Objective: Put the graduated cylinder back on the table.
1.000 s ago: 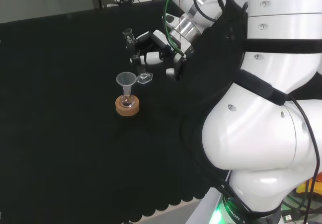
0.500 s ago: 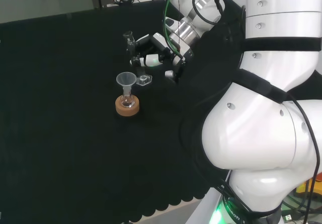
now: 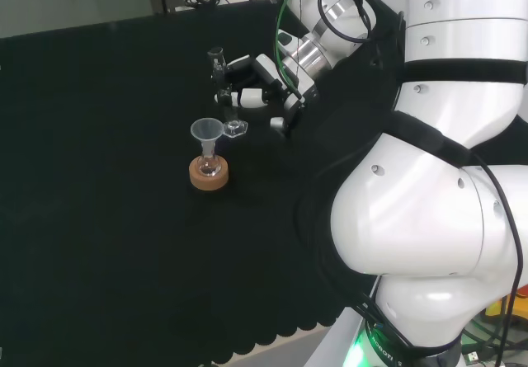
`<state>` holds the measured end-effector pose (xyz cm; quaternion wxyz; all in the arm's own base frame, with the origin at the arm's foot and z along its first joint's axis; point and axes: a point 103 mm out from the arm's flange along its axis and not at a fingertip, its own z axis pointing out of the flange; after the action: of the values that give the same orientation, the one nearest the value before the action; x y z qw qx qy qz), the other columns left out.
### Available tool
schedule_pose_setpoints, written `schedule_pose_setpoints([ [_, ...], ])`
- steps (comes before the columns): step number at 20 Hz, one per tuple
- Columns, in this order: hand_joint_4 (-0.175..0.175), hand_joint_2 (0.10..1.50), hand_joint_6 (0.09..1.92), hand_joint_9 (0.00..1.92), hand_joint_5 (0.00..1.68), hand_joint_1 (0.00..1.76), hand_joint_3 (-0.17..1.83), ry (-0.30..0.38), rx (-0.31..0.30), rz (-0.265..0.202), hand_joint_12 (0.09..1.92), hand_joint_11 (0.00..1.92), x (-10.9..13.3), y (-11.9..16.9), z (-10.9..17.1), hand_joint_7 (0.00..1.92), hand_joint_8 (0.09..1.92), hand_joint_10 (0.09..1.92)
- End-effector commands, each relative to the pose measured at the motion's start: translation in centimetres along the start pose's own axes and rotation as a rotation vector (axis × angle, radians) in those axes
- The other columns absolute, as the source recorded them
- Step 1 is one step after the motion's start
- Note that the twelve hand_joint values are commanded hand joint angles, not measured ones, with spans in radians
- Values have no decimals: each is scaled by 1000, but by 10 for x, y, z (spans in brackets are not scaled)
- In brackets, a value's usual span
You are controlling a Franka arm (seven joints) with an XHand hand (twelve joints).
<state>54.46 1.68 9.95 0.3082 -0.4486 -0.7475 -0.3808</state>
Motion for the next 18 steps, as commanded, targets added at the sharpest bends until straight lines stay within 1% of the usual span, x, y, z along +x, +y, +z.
schedule_pose_setpoints([
  [1,-175,1026,87,1617,1496,1319,-175,8,-25,-6,620,1286,-3,-2,3,1558,87,87],
  [10,-175,1026,87,1602,1494,1319,-175,-15,-46,-2,628,1273,-10,-3,3,1556,87,87],
  [14,-175,1026,87,1595,1493,1319,-174,-11,-53,-10,633,1268,-13,-3,4,1555,87,87],
  [18,-175,1025,87,1590,1491,1319,-171,-8,-68,-9,639,1265,-16,-3,6,1553,87,87],
])
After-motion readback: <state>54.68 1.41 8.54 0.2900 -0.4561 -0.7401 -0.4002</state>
